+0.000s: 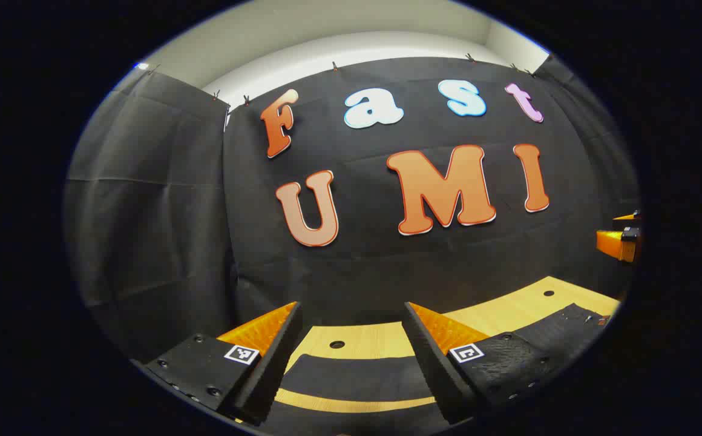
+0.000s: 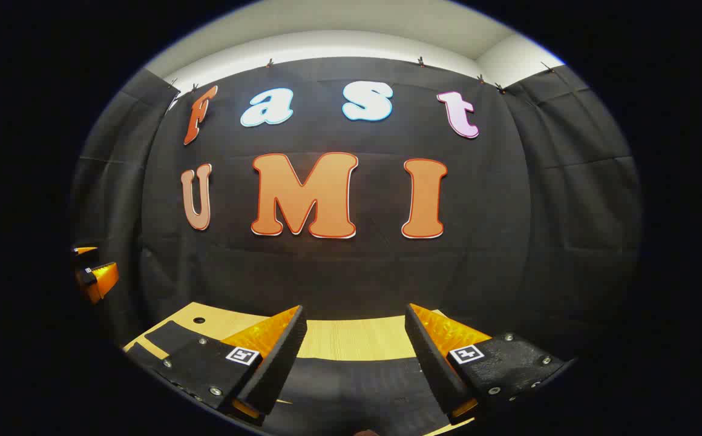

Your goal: Grasp the waist and the cuffs of the jeans and fold them to make the two legs overlap; first hold the waist and fold one-third of the jeans toward the cuffs, then hold the cuffs and fold the remaining one-third in the same direction to finish folding.

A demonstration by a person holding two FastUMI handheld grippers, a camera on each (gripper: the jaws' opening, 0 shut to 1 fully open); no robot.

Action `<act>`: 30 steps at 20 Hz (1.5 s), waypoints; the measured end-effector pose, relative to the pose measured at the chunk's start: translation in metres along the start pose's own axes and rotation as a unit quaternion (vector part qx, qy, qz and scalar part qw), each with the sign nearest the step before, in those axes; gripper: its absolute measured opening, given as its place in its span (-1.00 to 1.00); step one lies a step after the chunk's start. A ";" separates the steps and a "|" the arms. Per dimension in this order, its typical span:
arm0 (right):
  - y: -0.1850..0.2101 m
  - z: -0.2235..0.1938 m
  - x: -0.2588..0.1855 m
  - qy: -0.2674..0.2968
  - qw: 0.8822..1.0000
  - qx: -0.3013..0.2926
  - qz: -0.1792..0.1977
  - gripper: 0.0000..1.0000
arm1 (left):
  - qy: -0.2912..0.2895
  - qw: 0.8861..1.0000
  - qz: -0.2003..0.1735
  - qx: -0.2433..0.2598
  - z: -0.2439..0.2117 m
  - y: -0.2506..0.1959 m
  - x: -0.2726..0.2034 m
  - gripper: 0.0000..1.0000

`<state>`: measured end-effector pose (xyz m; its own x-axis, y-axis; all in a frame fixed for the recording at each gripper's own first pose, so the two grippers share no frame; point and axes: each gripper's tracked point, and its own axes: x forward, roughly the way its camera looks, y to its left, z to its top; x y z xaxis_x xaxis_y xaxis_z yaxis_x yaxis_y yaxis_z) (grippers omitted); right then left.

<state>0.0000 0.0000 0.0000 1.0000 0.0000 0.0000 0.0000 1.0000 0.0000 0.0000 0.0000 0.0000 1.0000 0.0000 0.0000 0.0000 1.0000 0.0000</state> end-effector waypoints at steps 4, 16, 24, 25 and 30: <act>-0.008 -0.005 -0.001 0.006 1.000 0.007 -0.010 0.96 | -0.003 1.000 -0.009 -0.007 0.002 -0.011 0.001 0.97; -0.005 -0.015 -0.001 0.015 1.000 0.020 0.005 0.96 | 0.005 1.000 -0.005 0.004 -0.001 -0.023 0.006 0.96; -0.049 -0.075 0.006 0.102 0.989 0.098 -0.042 1.00 | 0.103 0.990 0.063 -0.071 -0.062 0.027 0.015 0.96; -0.054 -0.089 0.005 0.125 0.984 0.116 -0.044 0.95 | 0.123 0.985 0.068 -0.098 -0.075 0.031 0.016 0.96; -0.084 -0.156 -0.001 0.231 0.953 0.181 -0.081 0.95 | 0.158 0.982 0.075 -0.072 -0.108 0.057 0.013 0.97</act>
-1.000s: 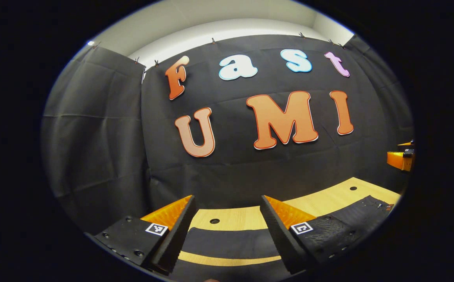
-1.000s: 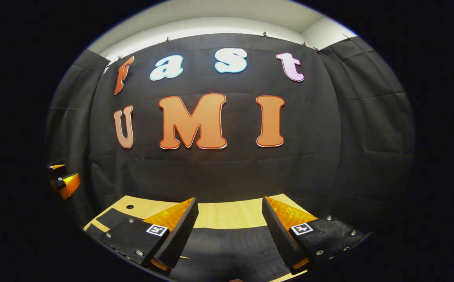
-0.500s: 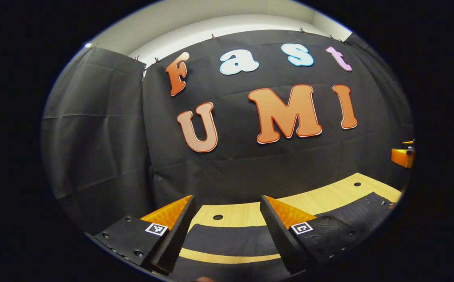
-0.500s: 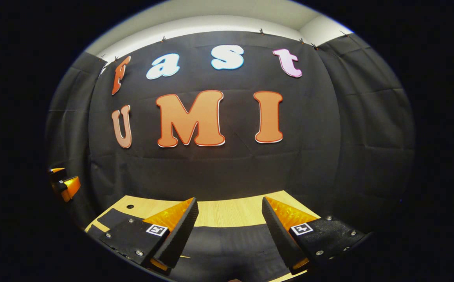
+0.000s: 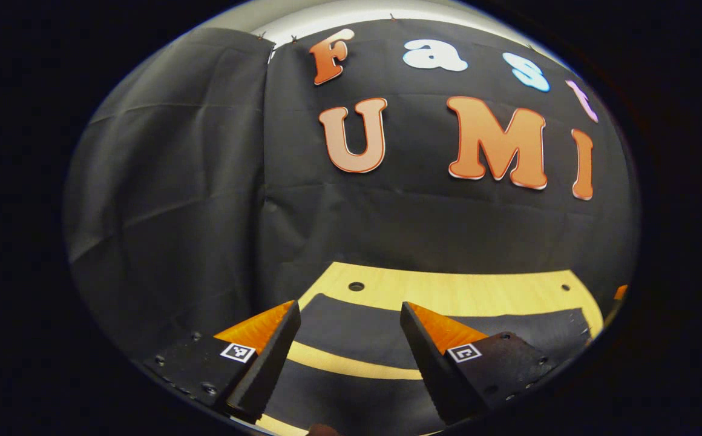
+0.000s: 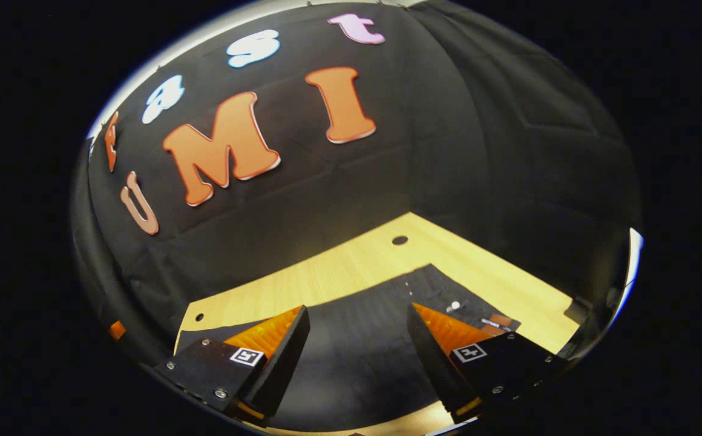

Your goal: Grasp the waist and the cuffs of the jeans and fold them to make the two legs overlap; first hold the waist and fold one-third of the jeans toward the cuffs, then hold the cuffs and fold the remaining one-third in the same direction to finish folding.

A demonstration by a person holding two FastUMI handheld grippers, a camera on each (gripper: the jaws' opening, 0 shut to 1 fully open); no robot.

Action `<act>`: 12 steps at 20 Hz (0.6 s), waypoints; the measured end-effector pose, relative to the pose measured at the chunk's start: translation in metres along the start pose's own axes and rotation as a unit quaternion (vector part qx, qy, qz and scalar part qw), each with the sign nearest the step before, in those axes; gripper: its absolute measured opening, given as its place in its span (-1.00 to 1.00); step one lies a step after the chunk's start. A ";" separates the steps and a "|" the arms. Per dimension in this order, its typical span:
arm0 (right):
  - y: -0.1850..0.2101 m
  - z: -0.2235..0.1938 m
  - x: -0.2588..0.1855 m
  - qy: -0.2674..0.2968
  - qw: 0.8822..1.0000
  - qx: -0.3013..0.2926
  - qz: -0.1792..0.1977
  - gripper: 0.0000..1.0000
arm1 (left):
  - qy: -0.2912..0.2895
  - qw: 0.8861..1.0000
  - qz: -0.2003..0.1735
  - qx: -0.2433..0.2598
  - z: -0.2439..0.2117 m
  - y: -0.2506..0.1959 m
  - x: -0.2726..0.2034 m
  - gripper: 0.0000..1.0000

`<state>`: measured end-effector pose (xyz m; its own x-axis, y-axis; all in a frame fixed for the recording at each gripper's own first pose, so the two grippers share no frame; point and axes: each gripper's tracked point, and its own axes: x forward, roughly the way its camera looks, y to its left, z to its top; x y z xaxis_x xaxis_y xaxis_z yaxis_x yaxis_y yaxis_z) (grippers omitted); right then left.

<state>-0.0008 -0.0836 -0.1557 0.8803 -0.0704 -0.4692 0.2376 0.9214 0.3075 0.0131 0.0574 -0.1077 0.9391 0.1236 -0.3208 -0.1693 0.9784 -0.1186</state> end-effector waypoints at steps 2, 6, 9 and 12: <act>-0.028 -0.015 0.009 0.035 0.999 0.007 -0.035 0.95 | 0.030 0.999 0.001 -0.023 -0.020 0.006 0.002 0.98; -0.086 -0.040 0.020 0.089 0.991 0.056 -0.087 0.96 | 0.100 0.993 0.035 -0.059 -0.063 0.037 0.008 0.98; -0.118 -0.059 0.030 0.132 0.981 0.082 -0.120 0.96 | 0.154 0.983 0.053 -0.087 -0.093 0.053 0.008 0.99; -0.141 -0.078 0.040 0.176 0.966 0.131 -0.134 0.97 | 0.220 0.965 0.076 -0.123 -0.131 0.073 0.003 0.98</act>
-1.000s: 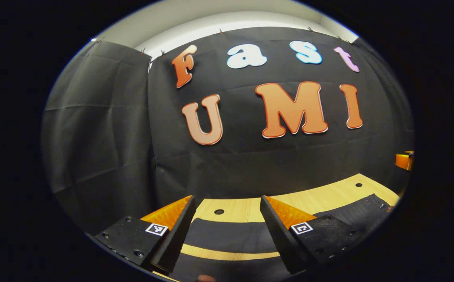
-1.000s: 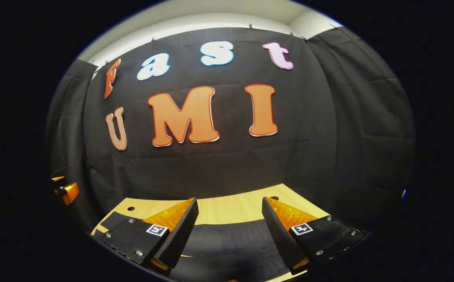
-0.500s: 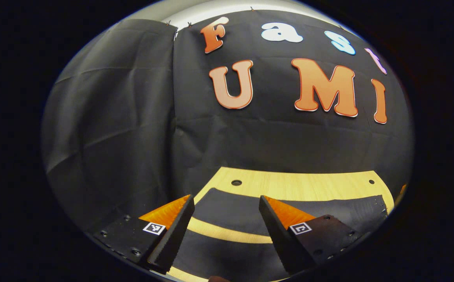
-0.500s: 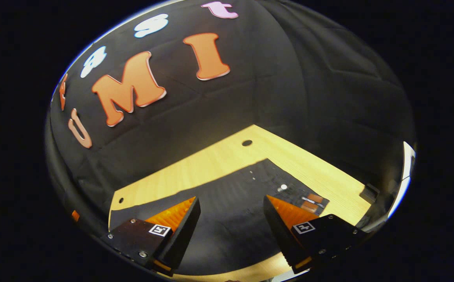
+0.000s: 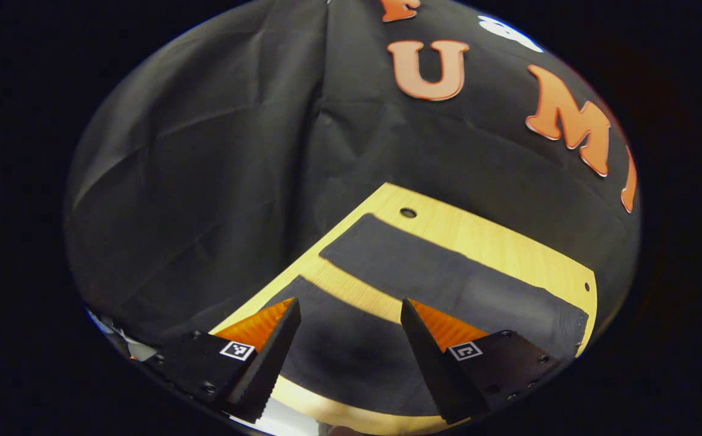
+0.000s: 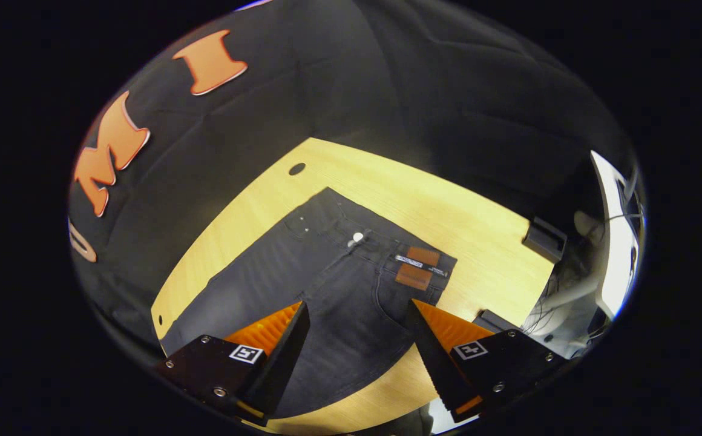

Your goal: Grasp the waist and the cuffs of the jeans and fold them to make the two legs overlap; first hold the waist and fold one-third of the jeans toward the cuffs, then hold the cuffs and fold the remaining one-third in the same direction to finish folding.

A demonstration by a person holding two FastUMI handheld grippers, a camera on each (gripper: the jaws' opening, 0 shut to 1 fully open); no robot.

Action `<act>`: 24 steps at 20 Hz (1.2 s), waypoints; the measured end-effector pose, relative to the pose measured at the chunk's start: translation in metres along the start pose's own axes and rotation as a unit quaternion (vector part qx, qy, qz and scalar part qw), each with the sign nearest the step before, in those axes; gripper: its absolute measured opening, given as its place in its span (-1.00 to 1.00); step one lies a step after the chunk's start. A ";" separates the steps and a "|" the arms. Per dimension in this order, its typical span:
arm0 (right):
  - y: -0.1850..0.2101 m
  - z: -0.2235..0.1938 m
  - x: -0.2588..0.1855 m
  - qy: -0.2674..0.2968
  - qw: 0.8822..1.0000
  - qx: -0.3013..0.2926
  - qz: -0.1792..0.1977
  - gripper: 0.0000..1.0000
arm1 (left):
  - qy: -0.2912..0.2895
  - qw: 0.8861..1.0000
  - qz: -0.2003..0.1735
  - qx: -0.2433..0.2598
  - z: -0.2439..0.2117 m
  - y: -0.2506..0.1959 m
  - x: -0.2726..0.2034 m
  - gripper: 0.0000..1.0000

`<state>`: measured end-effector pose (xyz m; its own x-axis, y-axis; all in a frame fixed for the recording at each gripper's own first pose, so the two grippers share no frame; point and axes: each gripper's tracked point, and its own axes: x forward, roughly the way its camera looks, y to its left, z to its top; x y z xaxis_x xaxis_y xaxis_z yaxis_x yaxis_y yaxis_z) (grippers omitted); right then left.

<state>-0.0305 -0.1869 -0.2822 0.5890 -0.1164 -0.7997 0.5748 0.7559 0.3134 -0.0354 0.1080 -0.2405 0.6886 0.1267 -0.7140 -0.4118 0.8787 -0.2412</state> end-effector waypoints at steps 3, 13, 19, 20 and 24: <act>-0.021 0.000 0.016 0.031 0.999 0.019 -0.018 0.96 | 0.053 0.998 0.010 -0.043 -0.019 0.021 0.016 0.98; -0.052 -0.014 0.060 0.117 0.988 0.083 -0.051 0.94 | 0.185 0.968 0.068 -0.158 -0.065 0.051 0.051 1.00; -0.062 -0.015 0.079 0.137 0.984 0.077 -0.082 0.95 | 0.255 0.937 0.101 -0.217 -0.074 0.066 0.057 0.98; -0.064 -0.016 0.081 0.140 0.983 0.072 -0.091 0.94 | 0.261 0.934 0.109 -0.220 -0.073 0.071 0.060 0.98; -0.068 -0.019 0.087 0.155 0.980 0.055 -0.115 0.94 | 0.298 0.914 0.135 -0.241 -0.079 0.097 0.078 0.97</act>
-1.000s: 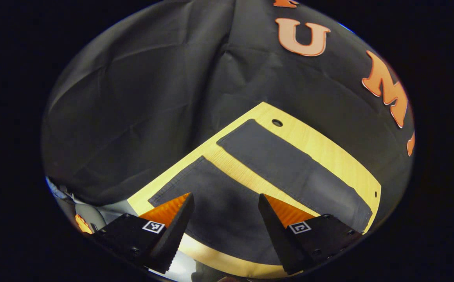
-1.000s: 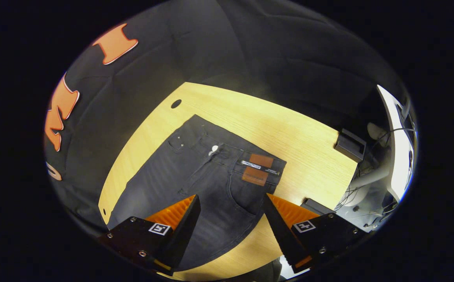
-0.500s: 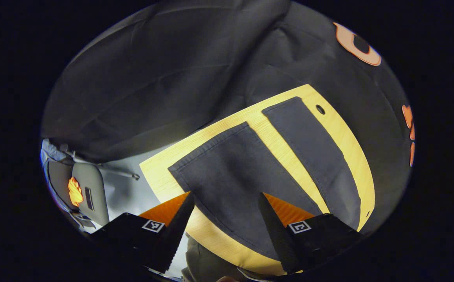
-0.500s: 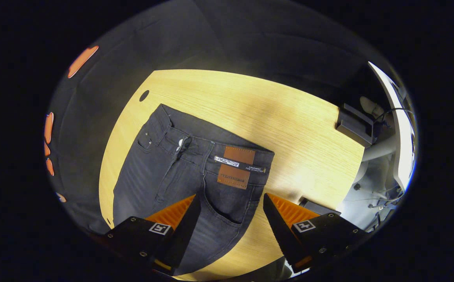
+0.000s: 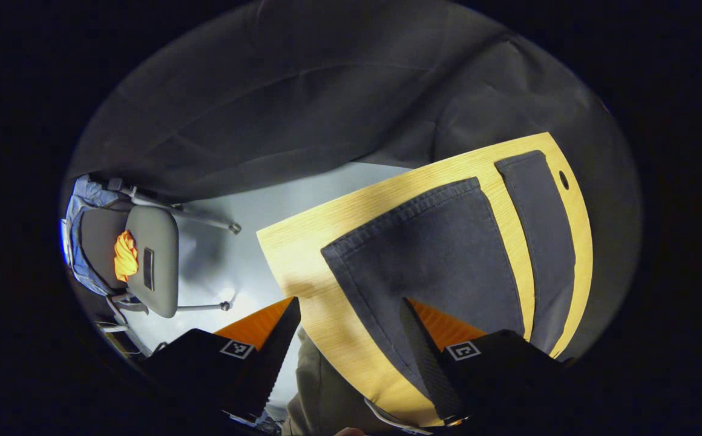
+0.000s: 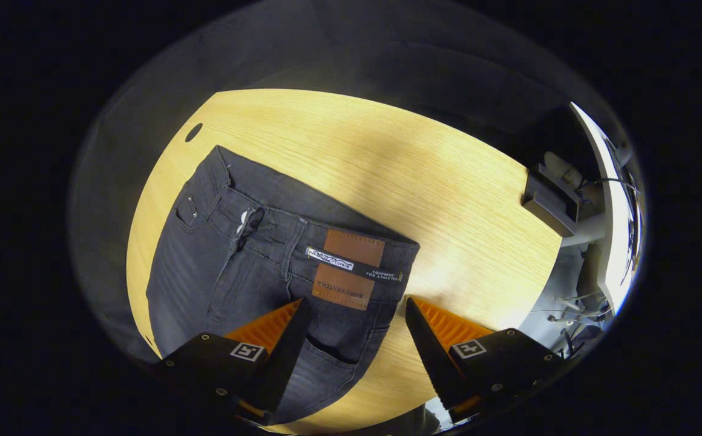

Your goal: Grasp the waist and the cuffs of the jeans and fold them to make the two legs overlap; first hold the waist and fold one-third of the jeans toward the cuffs, then hold the cuffs and fold the remaining one-third in the same direction to finish folding.

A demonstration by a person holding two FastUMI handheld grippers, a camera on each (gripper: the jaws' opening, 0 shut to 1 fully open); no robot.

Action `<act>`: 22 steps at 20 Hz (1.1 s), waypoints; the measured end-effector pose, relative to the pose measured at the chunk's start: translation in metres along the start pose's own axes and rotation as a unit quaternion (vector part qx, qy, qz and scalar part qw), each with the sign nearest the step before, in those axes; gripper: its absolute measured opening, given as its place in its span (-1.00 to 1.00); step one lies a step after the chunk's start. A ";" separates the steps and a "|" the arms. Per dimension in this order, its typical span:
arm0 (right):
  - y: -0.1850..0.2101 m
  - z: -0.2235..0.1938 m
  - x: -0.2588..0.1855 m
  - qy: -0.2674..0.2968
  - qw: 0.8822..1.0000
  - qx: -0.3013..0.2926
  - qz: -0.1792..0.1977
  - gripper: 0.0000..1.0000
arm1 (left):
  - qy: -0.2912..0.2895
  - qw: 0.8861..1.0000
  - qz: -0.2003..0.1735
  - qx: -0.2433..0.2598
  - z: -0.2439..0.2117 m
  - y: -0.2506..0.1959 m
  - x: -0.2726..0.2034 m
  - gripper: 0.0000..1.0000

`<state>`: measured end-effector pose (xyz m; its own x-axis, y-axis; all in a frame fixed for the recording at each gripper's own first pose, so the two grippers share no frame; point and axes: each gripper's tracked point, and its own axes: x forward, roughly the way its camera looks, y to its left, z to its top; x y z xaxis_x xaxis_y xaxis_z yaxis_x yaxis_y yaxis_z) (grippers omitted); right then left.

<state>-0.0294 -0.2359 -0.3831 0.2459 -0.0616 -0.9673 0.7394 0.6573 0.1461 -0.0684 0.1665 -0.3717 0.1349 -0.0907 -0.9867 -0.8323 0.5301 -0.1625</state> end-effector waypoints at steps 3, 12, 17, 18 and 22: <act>0.001 -0.001 0.002 0.005 1.000 -0.018 -0.023 0.93 | 0.029 0.999 0.026 -0.004 0.000 -0.005 0.019 0.98; -0.002 -0.001 0.003 0.007 0.999 -0.039 -0.029 0.39 | -0.006 0.999 0.033 0.000 0.016 -0.010 0.038 0.43; 0.010 0.001 0.001 0.009 0.991 0.084 0.100 -0.63 | -0.061 0.997 -0.038 0.037 0.024 -0.029 0.034 -0.91; 0.009 -0.003 0.004 0.014 0.987 0.108 0.121 -0.64 | -0.071 0.994 -0.064 0.043 0.030 -0.031 0.030 -0.98; 0.020 -0.004 -0.008 0.006 0.976 0.137 0.167 -0.84 | -0.091 0.986 -0.136 0.036 0.039 -0.034 0.013 -0.97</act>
<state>-0.0188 -0.2189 -0.3734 0.4966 0.1310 -0.8580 0.7594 0.4131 0.5026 -0.0178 0.1801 -0.3788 0.4478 -0.0883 -0.8898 -0.7122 0.5665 -0.4146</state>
